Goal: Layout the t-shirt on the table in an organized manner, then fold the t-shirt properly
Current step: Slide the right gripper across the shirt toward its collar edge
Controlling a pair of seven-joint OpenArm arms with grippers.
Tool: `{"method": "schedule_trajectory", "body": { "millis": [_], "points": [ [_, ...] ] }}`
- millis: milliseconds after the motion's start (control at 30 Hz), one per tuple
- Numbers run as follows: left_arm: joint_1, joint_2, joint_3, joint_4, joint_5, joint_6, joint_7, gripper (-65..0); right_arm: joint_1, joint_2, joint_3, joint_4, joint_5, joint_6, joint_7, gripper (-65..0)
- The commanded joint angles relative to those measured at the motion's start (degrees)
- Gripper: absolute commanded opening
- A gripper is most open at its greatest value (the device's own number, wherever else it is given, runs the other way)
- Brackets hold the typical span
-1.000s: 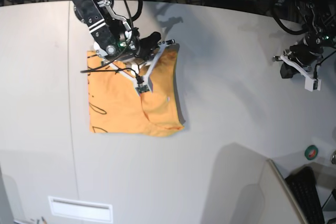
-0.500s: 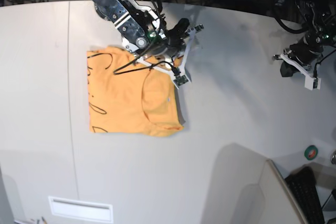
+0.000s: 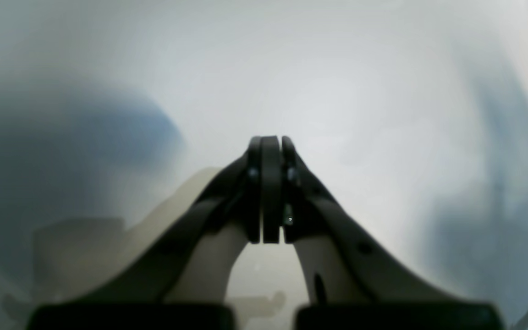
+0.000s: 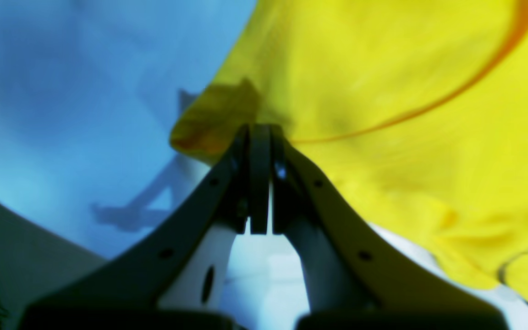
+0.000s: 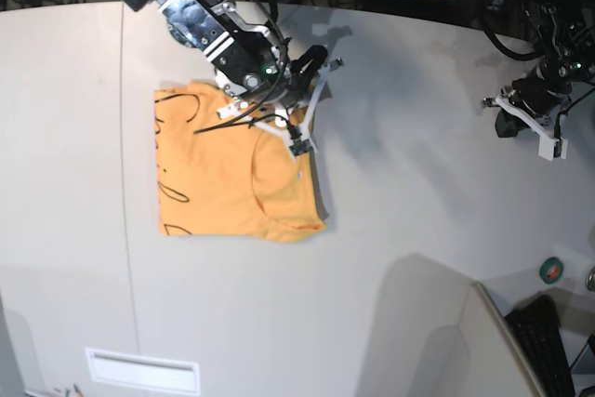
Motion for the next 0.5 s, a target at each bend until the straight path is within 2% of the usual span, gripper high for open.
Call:
{"method": "schedule_trajectory", "body": {
  "millis": [0,100,200,367,467],
  "points": [
    [-0.3,-1.0,-0.3,1.1,-0.6,-0.3,-0.9,-65.0,0.8,-1.6,-0.8,0.3,0.5,0.1,0.9,-65.0],
    [-0.4,-0.9,-0.3,1.1,-0.9,-0.3,-0.9,-65.0,1.4,-2.9,-1.1,-1.1,0.5,0.1,1.1,-65.0],
    [-0.6,-0.9,-0.2,1.1,-1.0,-0.3,-0.9,-65.0,1.4,-2.6,-1.0,2.0,0.5,0.1,0.6,-65.0],
    [0.0,-0.7,5.1,5.7,-1.2,-0.1,-0.8,-65.0,-1.5,3.9,0.3,19.4,0.5,-0.1,-4.7,-65.0],
    [1.2,-0.5,8.1,9.4,-1.3,0.0,-0.8,-65.0,-4.3,6.4,7.1,26.9,0.5,-0.1,-6.4,-65.0]
  ]
}}
